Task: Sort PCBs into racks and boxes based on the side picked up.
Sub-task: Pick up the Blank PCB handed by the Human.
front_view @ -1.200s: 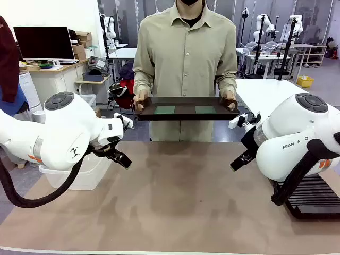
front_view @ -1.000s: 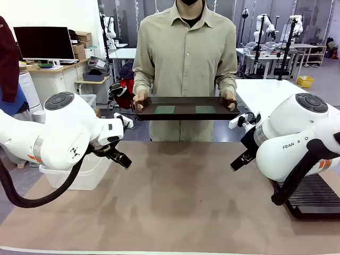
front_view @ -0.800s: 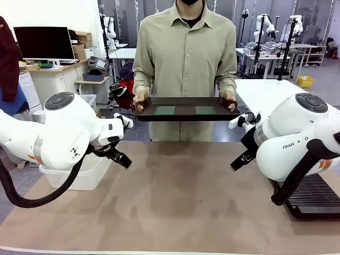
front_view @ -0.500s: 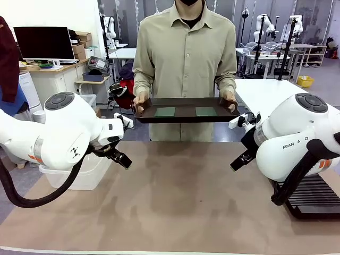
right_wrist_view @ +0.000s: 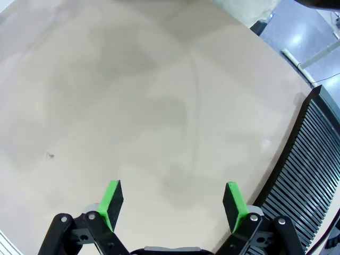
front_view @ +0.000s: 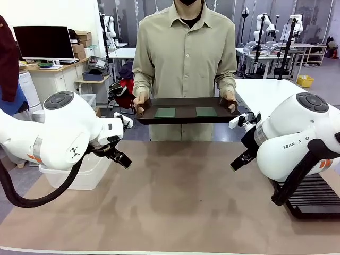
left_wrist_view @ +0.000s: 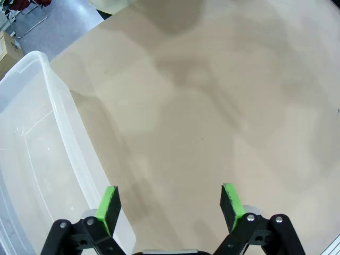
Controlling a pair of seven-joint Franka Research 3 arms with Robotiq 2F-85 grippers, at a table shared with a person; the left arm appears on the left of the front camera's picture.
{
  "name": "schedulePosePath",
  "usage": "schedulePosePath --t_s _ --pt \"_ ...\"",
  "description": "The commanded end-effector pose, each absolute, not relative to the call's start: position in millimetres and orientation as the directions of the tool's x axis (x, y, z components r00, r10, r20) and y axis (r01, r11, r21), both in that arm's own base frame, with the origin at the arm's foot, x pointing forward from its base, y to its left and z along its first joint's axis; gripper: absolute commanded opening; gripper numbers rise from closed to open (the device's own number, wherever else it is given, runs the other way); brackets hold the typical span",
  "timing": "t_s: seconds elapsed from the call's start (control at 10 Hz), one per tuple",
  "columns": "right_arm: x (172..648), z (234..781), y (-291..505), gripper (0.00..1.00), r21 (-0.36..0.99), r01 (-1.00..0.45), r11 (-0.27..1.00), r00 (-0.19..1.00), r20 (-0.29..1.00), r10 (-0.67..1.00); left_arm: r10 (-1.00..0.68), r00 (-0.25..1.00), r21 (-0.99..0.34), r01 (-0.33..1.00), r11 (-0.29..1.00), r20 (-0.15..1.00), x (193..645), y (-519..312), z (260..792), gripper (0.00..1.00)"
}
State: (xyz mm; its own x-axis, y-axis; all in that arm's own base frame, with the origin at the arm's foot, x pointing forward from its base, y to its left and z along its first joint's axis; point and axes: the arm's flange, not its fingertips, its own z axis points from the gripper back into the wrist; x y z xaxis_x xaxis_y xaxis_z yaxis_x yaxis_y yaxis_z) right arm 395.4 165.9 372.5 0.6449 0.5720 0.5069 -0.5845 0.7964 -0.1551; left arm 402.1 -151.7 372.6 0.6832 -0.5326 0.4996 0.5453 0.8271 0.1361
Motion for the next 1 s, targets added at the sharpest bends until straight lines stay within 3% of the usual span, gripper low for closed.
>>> schedulePosePath --t_s 0.0,0.4,0.6,0.7,0.9 --pt "395 373 166 1.00 -0.155 -0.584 0.797 0.645 0.507 0.572 -0.532 0.684 0.136 0.545 0.828 0.500 402 -151 372 1.00" --pt "399 386 149 1.00 -0.150 -0.612 0.777 0.638 0.486 0.597 -0.528 0.692 0.128 0.542 0.830 0.492 401 -170 377 1.00" --pt "376 385 164 1.00 -0.092 -0.570 0.817 0.693 0.481 0.538 -0.640 0.621 0.150 0.654 0.741 0.452 391 -144 398 1.00" --pt "385 397 150 1.00 -0.087 -0.608 0.789 0.679 0.457 0.574 -0.645 0.607 0.158 0.660 0.735 0.464 396 -144 407 1.00" --pt "359 420 146 1.00 -0.011 -0.634 0.773 0.703 0.408 0.582 -0.711 0.574 0.114 0.740 0.663 0.405 366 -136 434 1.00"
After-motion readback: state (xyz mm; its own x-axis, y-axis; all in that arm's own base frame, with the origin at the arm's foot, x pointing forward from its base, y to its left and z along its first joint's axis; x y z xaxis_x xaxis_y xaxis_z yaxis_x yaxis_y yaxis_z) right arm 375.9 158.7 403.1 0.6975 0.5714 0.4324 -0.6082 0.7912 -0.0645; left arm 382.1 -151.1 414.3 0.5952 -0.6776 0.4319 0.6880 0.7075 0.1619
